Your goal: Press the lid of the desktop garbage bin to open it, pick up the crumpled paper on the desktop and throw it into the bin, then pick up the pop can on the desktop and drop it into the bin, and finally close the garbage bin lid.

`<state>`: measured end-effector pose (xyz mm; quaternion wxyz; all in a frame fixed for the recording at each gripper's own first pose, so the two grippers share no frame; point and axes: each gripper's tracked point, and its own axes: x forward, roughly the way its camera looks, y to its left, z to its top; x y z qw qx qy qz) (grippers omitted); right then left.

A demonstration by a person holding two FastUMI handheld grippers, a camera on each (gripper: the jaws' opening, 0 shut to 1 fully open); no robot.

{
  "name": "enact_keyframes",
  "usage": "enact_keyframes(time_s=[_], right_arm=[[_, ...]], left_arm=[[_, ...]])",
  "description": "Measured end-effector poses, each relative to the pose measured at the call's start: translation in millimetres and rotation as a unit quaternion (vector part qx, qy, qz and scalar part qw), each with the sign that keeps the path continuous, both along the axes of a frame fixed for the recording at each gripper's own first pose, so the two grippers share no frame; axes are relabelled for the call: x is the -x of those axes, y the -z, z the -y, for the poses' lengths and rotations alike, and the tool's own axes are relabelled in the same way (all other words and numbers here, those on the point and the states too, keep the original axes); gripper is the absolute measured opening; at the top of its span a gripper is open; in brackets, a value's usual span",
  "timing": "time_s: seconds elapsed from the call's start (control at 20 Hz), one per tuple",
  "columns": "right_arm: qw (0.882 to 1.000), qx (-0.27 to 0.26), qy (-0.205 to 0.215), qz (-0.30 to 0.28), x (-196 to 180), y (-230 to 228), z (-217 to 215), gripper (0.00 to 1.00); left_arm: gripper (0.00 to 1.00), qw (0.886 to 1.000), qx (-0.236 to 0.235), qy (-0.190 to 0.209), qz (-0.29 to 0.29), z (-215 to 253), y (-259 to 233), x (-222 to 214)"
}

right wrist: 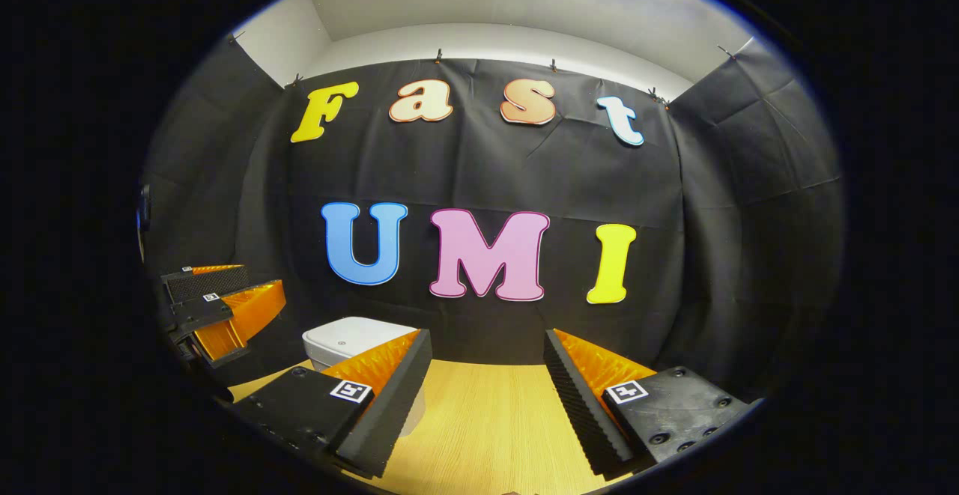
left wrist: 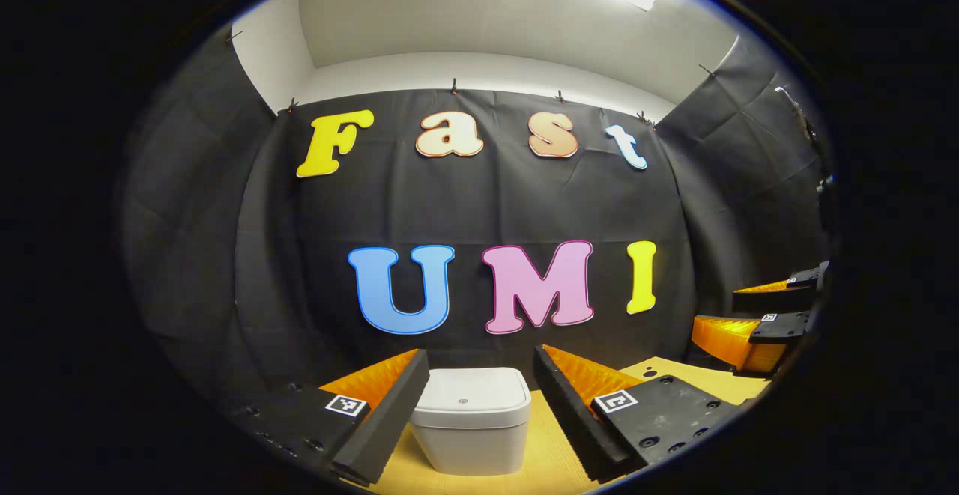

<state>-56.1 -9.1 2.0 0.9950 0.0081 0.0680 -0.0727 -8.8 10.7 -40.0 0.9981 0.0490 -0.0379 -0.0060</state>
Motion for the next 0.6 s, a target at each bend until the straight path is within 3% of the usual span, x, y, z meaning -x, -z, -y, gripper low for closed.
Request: enact_keyframes(time_s=[0.6], right_arm=[[1.000, 0.008, 0.009, -0.005, 4.0, 3.8, -0.6, 0.97]], left_arm=[[0.94, 1.000, 0.005, 0.002, -0.012, -2.2, 14.1, 5.1]])
